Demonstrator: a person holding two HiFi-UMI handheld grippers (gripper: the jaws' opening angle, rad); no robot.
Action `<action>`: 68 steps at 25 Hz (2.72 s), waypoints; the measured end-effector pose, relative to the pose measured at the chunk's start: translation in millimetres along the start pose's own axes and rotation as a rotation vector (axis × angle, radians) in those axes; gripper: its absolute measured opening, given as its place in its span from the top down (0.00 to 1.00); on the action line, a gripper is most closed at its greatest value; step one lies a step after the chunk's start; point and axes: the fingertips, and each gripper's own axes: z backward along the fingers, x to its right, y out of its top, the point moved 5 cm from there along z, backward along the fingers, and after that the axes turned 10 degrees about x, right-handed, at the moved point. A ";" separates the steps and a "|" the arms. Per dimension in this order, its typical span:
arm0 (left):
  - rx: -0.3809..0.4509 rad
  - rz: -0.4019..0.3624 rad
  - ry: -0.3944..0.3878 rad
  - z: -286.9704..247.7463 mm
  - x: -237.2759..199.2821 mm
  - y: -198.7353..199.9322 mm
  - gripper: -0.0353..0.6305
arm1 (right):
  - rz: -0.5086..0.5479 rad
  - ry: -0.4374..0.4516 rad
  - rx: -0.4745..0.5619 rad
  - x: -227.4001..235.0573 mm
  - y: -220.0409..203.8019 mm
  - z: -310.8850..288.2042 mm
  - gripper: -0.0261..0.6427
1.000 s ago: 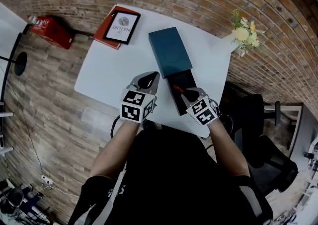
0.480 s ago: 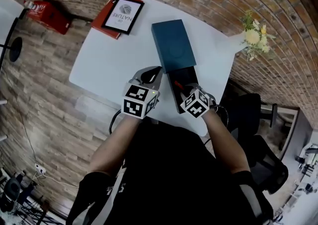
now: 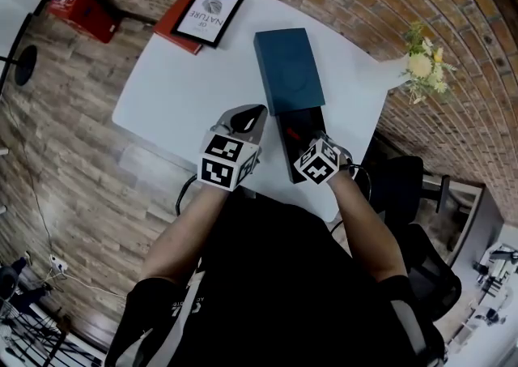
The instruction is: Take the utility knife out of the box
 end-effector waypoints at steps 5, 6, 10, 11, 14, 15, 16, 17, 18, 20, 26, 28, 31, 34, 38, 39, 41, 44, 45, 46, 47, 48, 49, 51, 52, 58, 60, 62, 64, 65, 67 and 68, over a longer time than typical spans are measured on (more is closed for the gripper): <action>-0.005 0.009 0.015 5.3 -3.4 -3.3 0.94 | -0.024 0.015 0.011 3.9 3.2 -1.5 0.89; -0.005 0.010 0.017 6.4 -3.6 -3.7 0.94 | -0.025 0.018 0.010 4.4 3.7 -1.7 0.89; -0.007 0.012 0.021 10.3 -0.5 -6.3 0.94 | -0.014 0.040 -0.003 3.8 4.4 0.5 0.84; -0.008 0.011 0.021 11.2 0.2 -6.7 0.94 | -0.009 0.046 -0.007 3.1 4.6 1.1 0.82; -0.009 0.012 0.025 13.8 0.9 -7.4 0.94 | 0.009 0.059 -0.017 0.1 5.2 1.5 0.79; -0.010 0.013 0.026 14.5 1.1 -7.8 0.94 | 0.010 0.060 -0.017 -0.5 5.3 1.7 0.79; -0.010 0.014 0.026 15.0 1.5 -8.1 0.94 | 0.009 0.059 -0.016 -0.9 5.5 2.4 0.80; -0.011 0.013 0.026 15.3 2.1 -8.5 0.94 | 0.007 0.058 -0.012 -1.1 6.0 3.6 0.80; -0.011 0.013 0.025 15.4 2.6 -8.9 0.94 | 0.003 0.057 -0.006 -1.5 6.9 5.3 0.80; -0.011 0.012 0.025 15.6 3.0 -9.2 0.94 | -0.008 0.062 0.007 -3.5 9.0 8.3 0.80; -0.012 0.013 0.020 15.7 7.6 -9.9 0.94 | -0.002 0.085 -0.013 -14.6 2.8 6.0 0.80; -0.015 0.013 0.018 16.2 7.9 -11.2 0.94 | 0.002 0.083 -0.028 -16.3 -0.7 2.7 0.80; -0.019 0.018 0.018 16.0 7.8 -13.4 0.94 | -0.002 0.076 -0.031 -16.0 -3.1 0.2 0.81; -0.024 0.018 0.017 15.2 8.4 -14.2 0.94 | -0.020 0.085 -0.019 -15.2 -3.6 -0.2 0.82; -0.026 0.018 0.014 16.3 9.7 -14.5 0.94 | -0.016 0.091 0.001 -17.7 -4.1 0.6 0.85; -0.026 0.017 0.013 16.8 10.3 -14.8 0.94 | -0.007 0.089 0.005 -18.9 -4.1 0.6 0.86; -0.026 0.016 0.011 17.3 12.4 -15.1 0.94 | 0.006 0.086 0.010 -20.8 -4.7 1.3 0.87; -0.029 0.015 0.008 17.7 15.2 -15.3 0.94 | 0.015 0.083 0.018 -20.9 -5.5 2.2 0.88; -0.031 0.015 0.008 18.1 15.7 -15.8 0.94 | 0.016 0.082 0.021 -20.2 -5.4 2.5 0.88; -0.033 0.015 0.008 18.8 16.1 -16.3 0.94 | 0.016 0.078 0.025 -19.1 -5.3 2.9 0.89; -0.035 0.015 0.008 19.7 16.4 -17.0 0.94 | 0.015 0.072 0.026 -18.0 -5.4 3.5 0.96; -0.037 0.015 0.009 20.7 16.7 -17.7 0.94 | 0.016 0.067 0.025 -17.3 -5.9 4.0 0.96; -0.039 0.015 0.010 21.9 16.9 -18.5 0.94 | 0.021 0.065 0.022 -17.2 -6.4 4.1 0.96; -0.042 0.015 0.013 24.1 16.3 -20.0 0.94 | 0.027 0.067 0.020 -18.0 -6.8 3.4 0.96; -0.043 0.015 0.016 24.8 16.0 -20.4 0.94 | 0.022 0.071 0.021 -18.3 -6.6 3.3 0.96; -0.043 0.015 0.025 28.0 14.8 -19.6 0.94 | 0.011 0.001 0.051 -6.7 -2.4 11.4 0.96; -0.046 0.017 0.028 28.9 12.8 -20.5 0.94 | 0.027 -0.060 0.055 6.0 -1.8 15.1 0.95; -0.049 0.020 0.030 29.8 11.2 -21.8 0.94 | 0.027 -0.103 0.050 20.1 -2.9 16.4 0.90; -0.055 0.019 0.032 30.7 10.1 -22.7 0.94 | 0.024 -0.110 0.038 30.6 -3.2 15.0 0.86; -0.057 0.017 0.033 31.1 9.5 -22.9 0.94 | 0.031 -0.098 0.028 33.5 -2.9 13.3 0.83; -0.060 0.017 0.038 32.0 8.0 -23.3 0.94 | 0.062 -0.046 -0.004 34.2 -2.8 8.6 0.73; -0.061 0.018 0.041 32.6 7.1 -23.7 0.94 | 0.086 -0.015 -0.023 33.0 -3.4 6.0 0.69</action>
